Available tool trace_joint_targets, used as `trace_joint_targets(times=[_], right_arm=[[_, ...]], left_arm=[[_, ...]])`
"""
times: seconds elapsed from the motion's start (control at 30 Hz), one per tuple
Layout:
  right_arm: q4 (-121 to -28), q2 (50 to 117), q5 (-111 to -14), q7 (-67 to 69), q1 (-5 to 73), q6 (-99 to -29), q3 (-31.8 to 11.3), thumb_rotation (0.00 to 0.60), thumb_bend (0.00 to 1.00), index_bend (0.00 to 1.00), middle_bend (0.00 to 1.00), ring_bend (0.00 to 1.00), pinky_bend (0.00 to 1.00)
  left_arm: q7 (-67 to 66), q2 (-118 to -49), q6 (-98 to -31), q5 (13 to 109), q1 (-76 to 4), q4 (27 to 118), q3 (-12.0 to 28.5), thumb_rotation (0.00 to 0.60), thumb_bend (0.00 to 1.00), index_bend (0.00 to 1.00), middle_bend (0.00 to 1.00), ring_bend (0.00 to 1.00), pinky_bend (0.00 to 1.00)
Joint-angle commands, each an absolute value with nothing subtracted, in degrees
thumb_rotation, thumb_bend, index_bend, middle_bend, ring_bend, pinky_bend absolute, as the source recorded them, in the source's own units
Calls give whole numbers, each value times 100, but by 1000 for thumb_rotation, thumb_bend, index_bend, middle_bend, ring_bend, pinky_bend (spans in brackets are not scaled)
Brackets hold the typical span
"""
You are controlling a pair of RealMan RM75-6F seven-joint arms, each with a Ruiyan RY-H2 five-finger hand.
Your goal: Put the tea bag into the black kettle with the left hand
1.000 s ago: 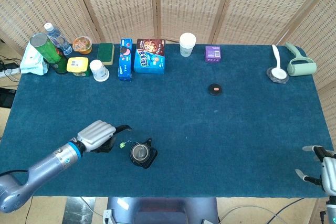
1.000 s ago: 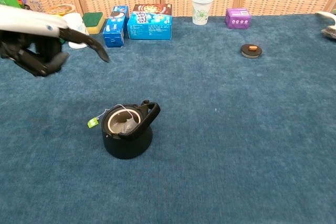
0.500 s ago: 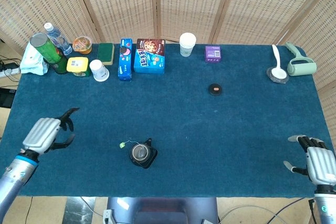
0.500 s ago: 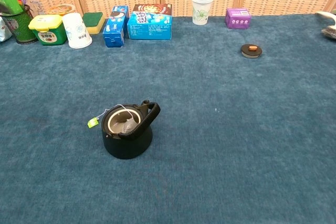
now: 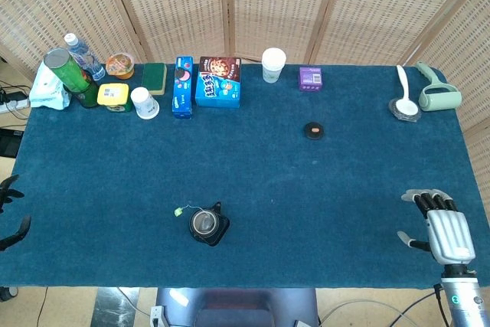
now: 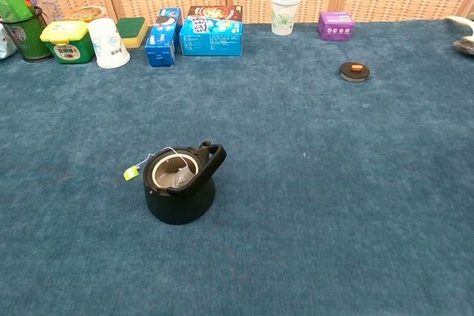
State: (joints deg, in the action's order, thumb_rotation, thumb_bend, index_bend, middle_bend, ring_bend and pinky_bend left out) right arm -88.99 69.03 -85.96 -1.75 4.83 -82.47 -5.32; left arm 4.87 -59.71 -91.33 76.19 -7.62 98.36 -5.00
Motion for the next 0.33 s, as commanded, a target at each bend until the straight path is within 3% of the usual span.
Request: trace_joint_targets(times=[0.03, 0.33], right_arm=[[-8943, 6882, -8595, -223, 504, -8253, -537, 600, 167, 303, 279, 230, 166], [-8989, 6827, -8676, -189, 515, -8340, -498, 600, 168, 303, 279, 231, 165]], left_arm=[[572, -6002, -9183, 7739, -654, 9791, -450, 600, 438, 97, 329, 328, 384], [536, -5969, -9019, 7864, -557, 9965, -322, 600, 439, 96, 329, 328, 384]])
